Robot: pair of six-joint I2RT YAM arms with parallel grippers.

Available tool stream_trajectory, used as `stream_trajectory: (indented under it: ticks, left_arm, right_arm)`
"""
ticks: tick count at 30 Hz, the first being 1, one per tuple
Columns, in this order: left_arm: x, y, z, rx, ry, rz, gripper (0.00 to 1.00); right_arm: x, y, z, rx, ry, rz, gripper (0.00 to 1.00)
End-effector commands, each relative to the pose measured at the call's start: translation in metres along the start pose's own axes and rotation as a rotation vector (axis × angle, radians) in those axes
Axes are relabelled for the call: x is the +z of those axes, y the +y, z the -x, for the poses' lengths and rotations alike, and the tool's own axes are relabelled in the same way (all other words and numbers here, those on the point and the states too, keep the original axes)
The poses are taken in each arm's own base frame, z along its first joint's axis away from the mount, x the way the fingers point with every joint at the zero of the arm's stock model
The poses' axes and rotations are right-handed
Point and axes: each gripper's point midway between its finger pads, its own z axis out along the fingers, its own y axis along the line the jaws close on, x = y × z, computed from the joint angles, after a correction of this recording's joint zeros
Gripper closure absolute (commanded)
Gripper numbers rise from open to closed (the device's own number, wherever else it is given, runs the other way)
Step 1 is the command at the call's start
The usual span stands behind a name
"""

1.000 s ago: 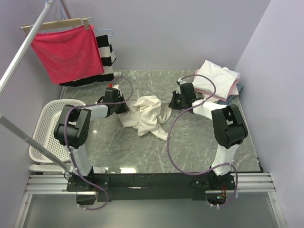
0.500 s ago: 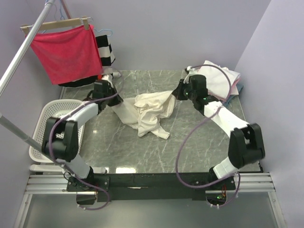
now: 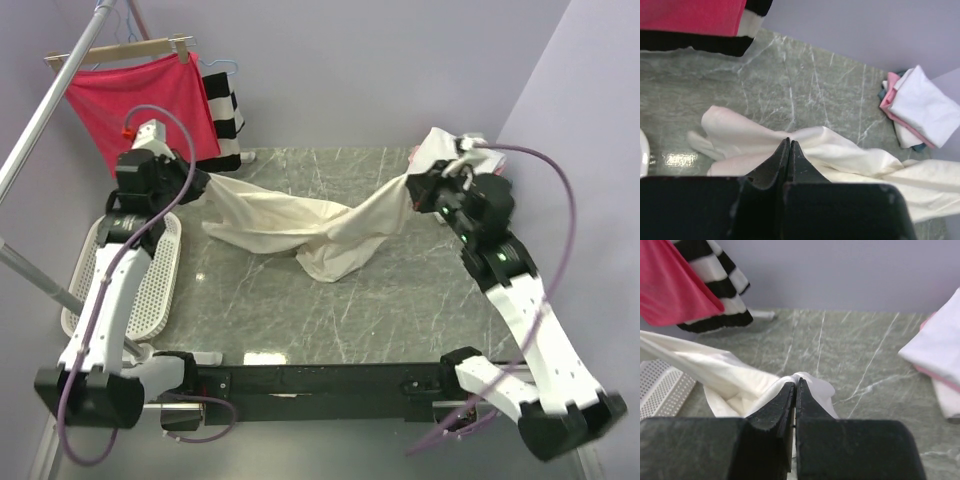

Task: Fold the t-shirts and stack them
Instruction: Flatten the tshirt out

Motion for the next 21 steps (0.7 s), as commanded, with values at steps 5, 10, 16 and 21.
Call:
stream_trajectory:
  ticks: [5,10,16,21]
  left_arm:
    - [-0.091,-0.04,0.057,0.088,-0.146,-0.063,0.99]
    - [-0.136,-0.056,0.064,0.133,-0.138,-0.088,0.99]
    - [-0.164,-0.067,0.074,0.169,-0.133,-0.089,0.96]
    - [-0.133,-0.052,0.065,0.169,-0.071,-0.04,0.94]
  right_arm:
    - [-0.085,0.007,0.055,-0.048,-0.159,-0.033,1.0]
    - [-0.15,0.033,0.084,-0.072,-0.268,0.07,1.0]
    - [-0.205,0.047,0.119,-0.09,-0.42,0.107,1.0]
    - [-0.17,0.039,0.124,-0.103,-0.403,0.065,1.0]
